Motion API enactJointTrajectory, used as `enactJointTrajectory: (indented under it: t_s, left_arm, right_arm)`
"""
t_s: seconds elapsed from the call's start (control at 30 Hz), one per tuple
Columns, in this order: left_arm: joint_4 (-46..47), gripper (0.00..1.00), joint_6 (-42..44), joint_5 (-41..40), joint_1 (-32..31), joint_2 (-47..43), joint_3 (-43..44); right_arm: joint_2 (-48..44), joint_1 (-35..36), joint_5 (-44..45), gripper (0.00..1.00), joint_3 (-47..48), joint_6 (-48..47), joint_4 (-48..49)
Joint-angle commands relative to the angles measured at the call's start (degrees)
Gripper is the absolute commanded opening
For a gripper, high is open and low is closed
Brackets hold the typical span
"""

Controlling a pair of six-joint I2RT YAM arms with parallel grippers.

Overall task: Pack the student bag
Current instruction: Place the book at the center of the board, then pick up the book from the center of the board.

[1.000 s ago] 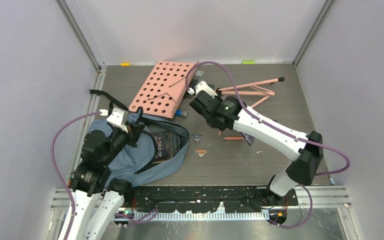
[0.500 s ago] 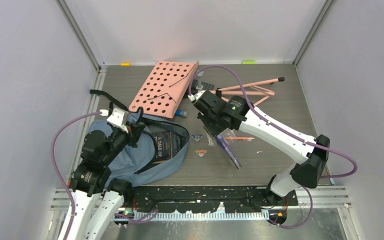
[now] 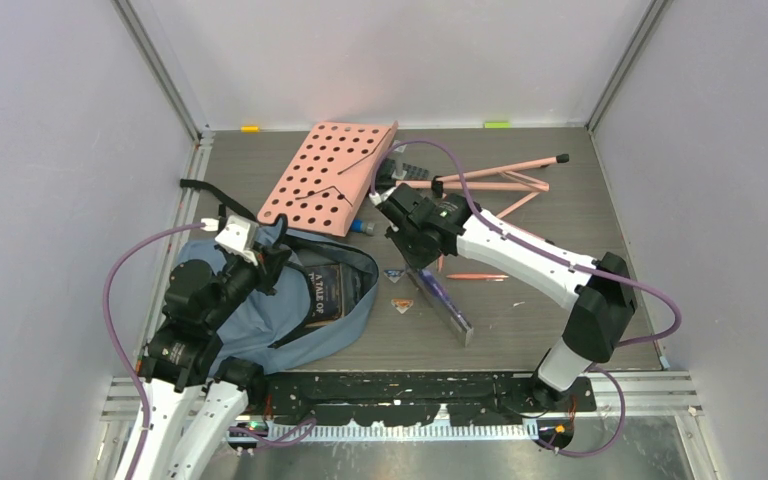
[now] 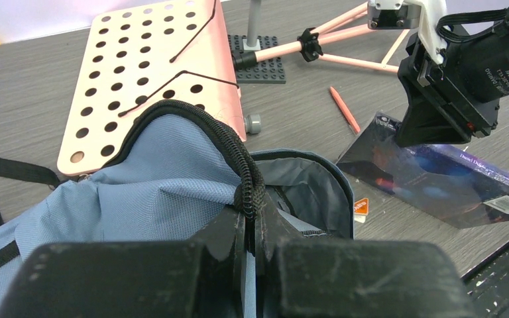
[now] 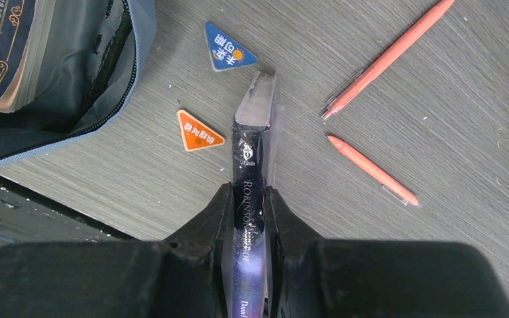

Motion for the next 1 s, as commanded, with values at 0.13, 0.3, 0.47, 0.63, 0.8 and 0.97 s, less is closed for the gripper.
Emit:
enactJointTrajectory:
  t_s: [0.13,0.3,0.47,0.63,0.8,0.97]
  left_arm:
    - [6.56,0.0,-0.58,1.82,-0.6,0.27,0.69]
    - [6.55,0.0,-0.63,1.8,-0.6,0.44,0.69]
    - [6.55,0.0,-0.58,1.62,-0.6,0.33,0.69]
    - [6.47,0.0,-0.58,1.51,-0.69,0.21,0.61]
    - [6.46,0.0,-0.58,1.51,-0.69,0.14,0.61]
    - [6.38,0.0,-0.75,1.62,-0.72,-0.1,0.74]
  right_arm:
    - [1.79,0.04,2.17,0.24,-2.33,-0.06,3.59]
    - [1.4,0.08,2.84,0.4,-4.65,1.13,3.57]
    - [0.1,0.1,2.27,0.5,-7.4,2.54,3.36]
    - [-0.91,0.1,2.04,0.52,-10.79,4.54,4.47]
    - [-2.15,0.1,2.54,0.15,-13.52,6.26,5.73]
    - [-5.22,0.02,3.53,0.01,-11.41,8.38,3.24]
